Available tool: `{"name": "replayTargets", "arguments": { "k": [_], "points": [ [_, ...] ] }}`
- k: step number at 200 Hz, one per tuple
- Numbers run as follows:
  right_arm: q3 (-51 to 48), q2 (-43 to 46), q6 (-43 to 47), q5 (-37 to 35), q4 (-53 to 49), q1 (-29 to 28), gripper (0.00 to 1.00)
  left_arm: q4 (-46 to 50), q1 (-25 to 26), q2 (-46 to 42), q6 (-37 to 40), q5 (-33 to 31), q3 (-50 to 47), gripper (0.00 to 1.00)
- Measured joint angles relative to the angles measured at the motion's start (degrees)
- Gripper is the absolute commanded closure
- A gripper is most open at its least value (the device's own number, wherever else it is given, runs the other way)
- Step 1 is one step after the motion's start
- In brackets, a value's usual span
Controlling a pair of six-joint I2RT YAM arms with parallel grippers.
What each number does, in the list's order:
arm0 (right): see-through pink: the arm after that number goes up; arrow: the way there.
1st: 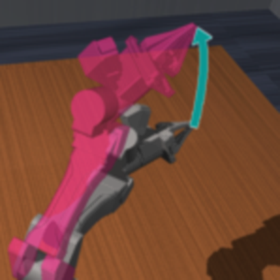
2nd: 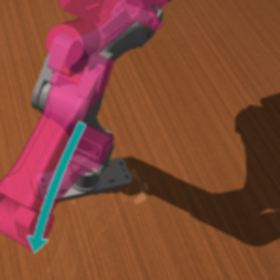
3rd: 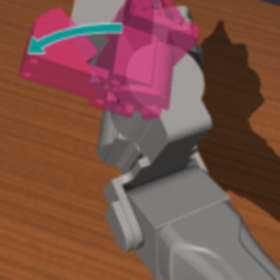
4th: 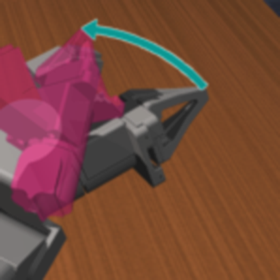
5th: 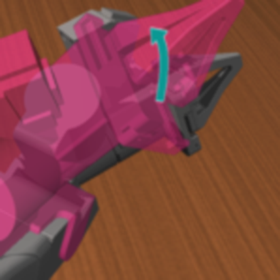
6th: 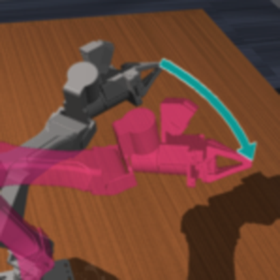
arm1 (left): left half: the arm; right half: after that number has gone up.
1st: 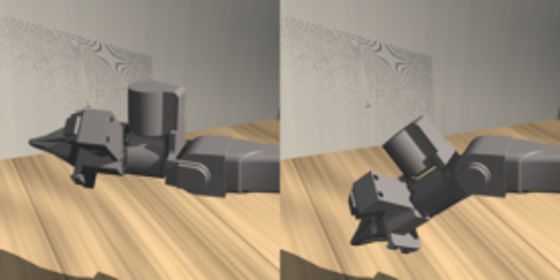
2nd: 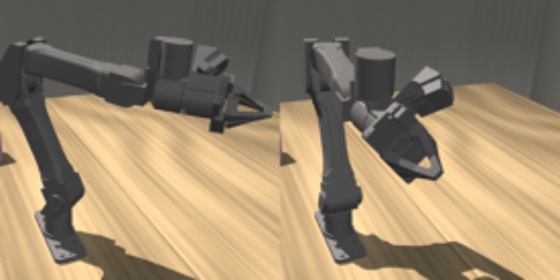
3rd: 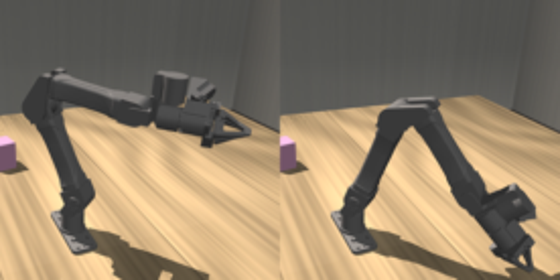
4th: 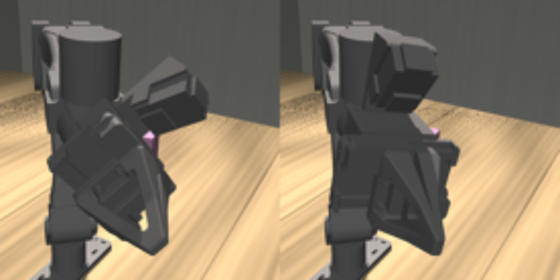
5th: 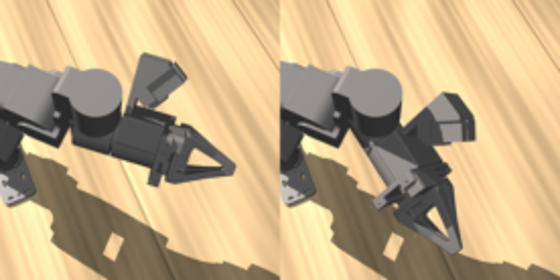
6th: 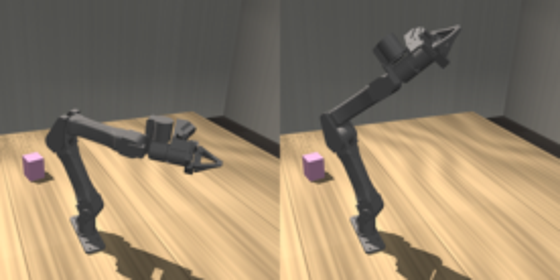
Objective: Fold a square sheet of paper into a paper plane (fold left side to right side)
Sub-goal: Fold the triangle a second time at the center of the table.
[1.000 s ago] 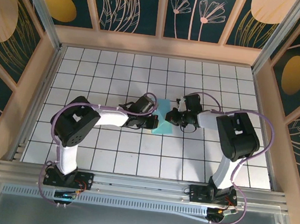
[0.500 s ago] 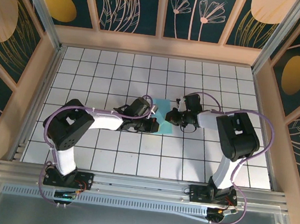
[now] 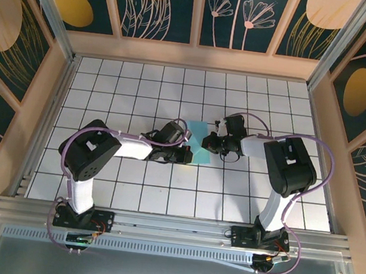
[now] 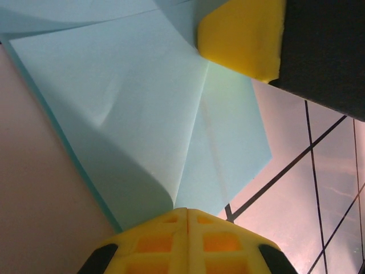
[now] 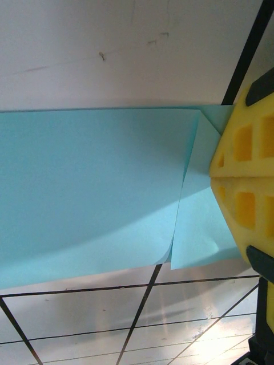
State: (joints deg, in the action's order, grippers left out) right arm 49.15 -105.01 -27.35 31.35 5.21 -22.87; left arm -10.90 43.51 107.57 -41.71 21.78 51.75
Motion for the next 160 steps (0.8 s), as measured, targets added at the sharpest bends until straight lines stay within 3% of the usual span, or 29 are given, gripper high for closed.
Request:
{"name": "replayTargets", "arguments": {
  "k": [89, 160],
  "points": [
    [0.50, -0.31, 0.04, 0.00, -0.37, 0.00, 1.00, -1.79, 0.00, 0.09, -0.09, -0.61, -1.18, 1.00],
    [1.18, -0.70, 0.26, 0.22, -0.98, 0.00, 1.00, 0.24, 1.86, -3.41, 4.15, -1.62, -4.24, 1.00]
  ]
}}
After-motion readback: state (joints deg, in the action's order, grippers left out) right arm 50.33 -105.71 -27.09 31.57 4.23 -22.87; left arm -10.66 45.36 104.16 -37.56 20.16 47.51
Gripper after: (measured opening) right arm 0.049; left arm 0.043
